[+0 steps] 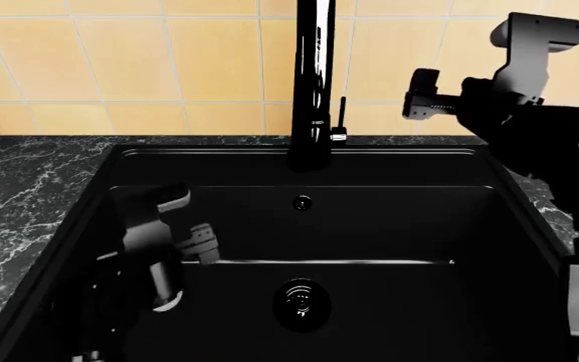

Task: Pick the cup and bowl from the sink and place them on the counter for drying.

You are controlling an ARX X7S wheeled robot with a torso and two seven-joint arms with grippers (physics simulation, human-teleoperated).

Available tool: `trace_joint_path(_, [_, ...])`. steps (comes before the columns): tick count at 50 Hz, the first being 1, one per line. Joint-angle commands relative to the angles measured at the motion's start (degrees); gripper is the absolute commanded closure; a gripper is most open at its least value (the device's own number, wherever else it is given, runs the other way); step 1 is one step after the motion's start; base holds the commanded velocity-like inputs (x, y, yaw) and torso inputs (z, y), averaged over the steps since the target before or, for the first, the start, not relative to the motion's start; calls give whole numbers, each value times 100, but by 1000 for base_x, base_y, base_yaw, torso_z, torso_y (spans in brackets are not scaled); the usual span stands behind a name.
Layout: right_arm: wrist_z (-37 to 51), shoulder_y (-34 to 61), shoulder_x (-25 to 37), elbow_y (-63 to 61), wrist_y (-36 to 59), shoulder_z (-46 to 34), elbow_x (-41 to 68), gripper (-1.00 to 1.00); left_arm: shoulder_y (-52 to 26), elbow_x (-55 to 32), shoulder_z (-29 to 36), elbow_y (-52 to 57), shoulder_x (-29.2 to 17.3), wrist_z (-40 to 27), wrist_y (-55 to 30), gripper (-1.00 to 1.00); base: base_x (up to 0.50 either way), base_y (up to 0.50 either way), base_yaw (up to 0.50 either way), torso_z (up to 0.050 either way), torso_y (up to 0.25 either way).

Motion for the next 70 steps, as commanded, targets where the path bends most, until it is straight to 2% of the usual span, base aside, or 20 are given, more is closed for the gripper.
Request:
trace_joint_path(1, [-47,-36,-76,50,-12,47,10,-100,-431,247,33,-1119,-105,325,584,-100,0,0,0,0,0])
trace_joint_path(15, [-106,-7,-124,180,-60,19,11,-100,-910,504,134,-2247,-309,650,1144,-100,0,0,0,0,0])
trace_joint_path(18, [-111,-21,-132,198,-72,19,15,-100,-1076,584,168,-2702,-223,730,1364,-100,0,0,0,0,0])
trace_joint_path(29, [-162,48,-156,300,-97,-32,-11,-100,-1103,621,235,-3256,-209,1064,1698,-100,0,0,0,0,0])
trace_joint_path(39, [-165,33,-179,309,-103,-34,12,-100,-1534,851,295,-4445,-156,1299,2418,-100,0,0,0,0,0])
trace_joint_path(53, [-152,4,-184,306,-95,-29,44,-100,-1571,931,289,-4983,-193,1372,2791,-100,0,0,0,0,0])
trace_joint_path(70, [-164,-12,-215,357,-116,-51,58,-100,-1958,1126,342,-6427,-65,2013,3392,-100,0,0,0,0,0])
